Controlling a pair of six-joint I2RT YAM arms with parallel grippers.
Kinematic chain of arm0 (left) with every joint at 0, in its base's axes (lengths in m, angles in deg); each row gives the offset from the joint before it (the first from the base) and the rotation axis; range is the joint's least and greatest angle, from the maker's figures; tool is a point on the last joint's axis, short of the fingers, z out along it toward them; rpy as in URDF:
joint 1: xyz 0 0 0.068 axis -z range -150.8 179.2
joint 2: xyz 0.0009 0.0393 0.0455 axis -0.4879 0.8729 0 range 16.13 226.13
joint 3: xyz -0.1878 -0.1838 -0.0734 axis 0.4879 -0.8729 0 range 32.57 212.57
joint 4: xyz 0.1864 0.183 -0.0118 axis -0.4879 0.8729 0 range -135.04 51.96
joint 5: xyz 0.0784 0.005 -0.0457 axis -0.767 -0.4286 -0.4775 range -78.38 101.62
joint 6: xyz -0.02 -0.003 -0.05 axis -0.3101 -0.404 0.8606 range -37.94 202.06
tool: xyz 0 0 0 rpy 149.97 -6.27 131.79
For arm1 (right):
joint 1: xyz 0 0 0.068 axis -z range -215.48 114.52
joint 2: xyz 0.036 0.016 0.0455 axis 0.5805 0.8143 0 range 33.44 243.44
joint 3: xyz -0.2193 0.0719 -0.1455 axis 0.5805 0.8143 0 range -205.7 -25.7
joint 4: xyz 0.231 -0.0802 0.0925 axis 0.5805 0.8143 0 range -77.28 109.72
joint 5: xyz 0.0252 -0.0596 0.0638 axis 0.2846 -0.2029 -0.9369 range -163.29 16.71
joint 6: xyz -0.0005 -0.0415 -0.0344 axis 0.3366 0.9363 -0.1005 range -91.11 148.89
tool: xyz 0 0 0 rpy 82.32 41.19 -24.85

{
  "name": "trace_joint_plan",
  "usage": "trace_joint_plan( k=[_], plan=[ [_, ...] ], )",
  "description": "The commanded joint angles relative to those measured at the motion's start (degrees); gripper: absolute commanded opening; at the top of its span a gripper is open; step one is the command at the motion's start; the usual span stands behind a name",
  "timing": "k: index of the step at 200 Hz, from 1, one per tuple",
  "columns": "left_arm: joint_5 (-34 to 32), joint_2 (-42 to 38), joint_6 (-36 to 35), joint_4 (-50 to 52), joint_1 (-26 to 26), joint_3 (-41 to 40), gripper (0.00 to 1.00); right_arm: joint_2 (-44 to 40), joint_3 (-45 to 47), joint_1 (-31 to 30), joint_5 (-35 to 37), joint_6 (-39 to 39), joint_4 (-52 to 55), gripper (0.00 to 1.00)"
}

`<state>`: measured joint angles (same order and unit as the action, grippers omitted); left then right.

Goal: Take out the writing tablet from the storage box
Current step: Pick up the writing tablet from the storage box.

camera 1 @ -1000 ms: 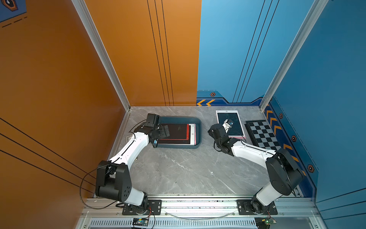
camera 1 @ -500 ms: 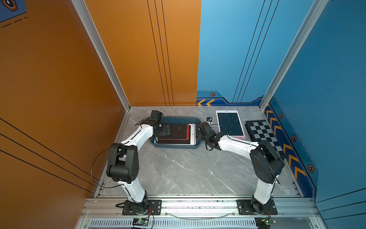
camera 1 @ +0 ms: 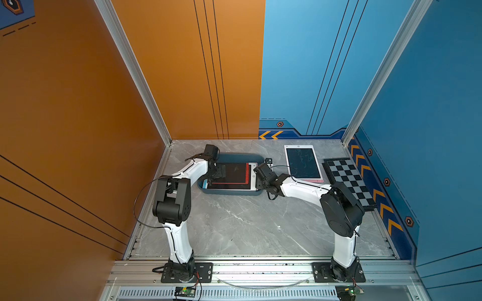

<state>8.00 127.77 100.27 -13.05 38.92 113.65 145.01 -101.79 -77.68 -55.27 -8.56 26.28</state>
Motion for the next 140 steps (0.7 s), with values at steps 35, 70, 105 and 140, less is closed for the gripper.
trace_joint_plan(
  k=[35,70,105,140],
  plan=[
    [5.64,2.7,0.87,1.59,1.59,1.41,0.98,3.72,-2.87,0.1,-4.78,0.62,2.46,0.45],
    [11.97,3.0,2.93,-0.87,3.44,1.21,0.98,5.03,-3.77,-0.17,-6.32,0.65,2.54,0.36],
    [16.12,2.74,4.75,-3.02,5.21,1.28,0.98,5.5,-3.71,-0.17,-6.9,0.67,2.54,0.33],
    [19.64,2.04,6.51,-5.38,5.67,0.88,0.99,5.77,-3.46,-0.25,-7.21,0.45,2.5,0.3]
  ],
)
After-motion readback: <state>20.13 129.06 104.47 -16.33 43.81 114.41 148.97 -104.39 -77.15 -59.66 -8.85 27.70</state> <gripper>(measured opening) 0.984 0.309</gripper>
